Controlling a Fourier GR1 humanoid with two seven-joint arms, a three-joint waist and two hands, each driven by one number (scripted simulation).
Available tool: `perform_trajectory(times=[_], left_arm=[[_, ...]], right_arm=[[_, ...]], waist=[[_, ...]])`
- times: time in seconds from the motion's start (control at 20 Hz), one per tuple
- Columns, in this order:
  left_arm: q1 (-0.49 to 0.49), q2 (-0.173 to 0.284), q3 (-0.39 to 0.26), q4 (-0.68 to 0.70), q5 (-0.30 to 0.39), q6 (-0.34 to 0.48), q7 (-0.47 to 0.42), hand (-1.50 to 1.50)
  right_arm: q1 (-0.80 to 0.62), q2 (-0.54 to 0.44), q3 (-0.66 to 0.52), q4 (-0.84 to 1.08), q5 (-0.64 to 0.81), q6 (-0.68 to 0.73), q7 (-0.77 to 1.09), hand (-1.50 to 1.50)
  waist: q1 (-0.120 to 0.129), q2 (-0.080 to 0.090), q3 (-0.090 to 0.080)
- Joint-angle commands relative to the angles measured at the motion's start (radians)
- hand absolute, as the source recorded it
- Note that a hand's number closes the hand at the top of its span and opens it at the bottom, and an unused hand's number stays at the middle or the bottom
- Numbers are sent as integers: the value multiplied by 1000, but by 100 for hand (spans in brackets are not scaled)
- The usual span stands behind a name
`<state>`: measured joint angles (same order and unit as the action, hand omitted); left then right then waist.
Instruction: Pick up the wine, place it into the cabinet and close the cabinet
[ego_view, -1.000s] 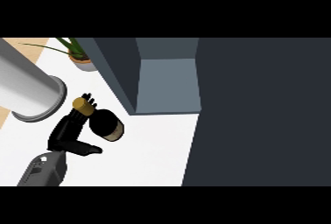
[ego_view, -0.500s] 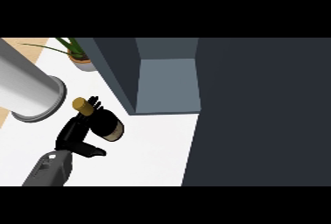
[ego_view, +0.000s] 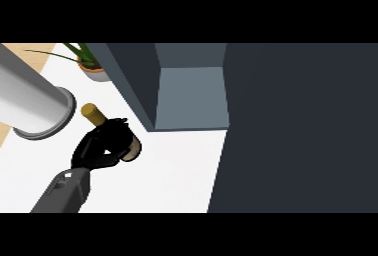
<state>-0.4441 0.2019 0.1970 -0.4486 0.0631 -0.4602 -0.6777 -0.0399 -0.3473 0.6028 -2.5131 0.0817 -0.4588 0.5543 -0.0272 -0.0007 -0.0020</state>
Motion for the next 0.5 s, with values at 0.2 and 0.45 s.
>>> perform_trajectory(times=[0.2,0.45], left_arm=[[3,-29,-20,60,-50,46,-186,150],[14,-18,-34,-25,-47,85,-144,150]], right_arm=[[36,-20,32,-181,67,-9,64,-150],[60,-40,-8,-191,32,-7,48,-150]], waist=[[-4,3,-1],[17,-3,2]])
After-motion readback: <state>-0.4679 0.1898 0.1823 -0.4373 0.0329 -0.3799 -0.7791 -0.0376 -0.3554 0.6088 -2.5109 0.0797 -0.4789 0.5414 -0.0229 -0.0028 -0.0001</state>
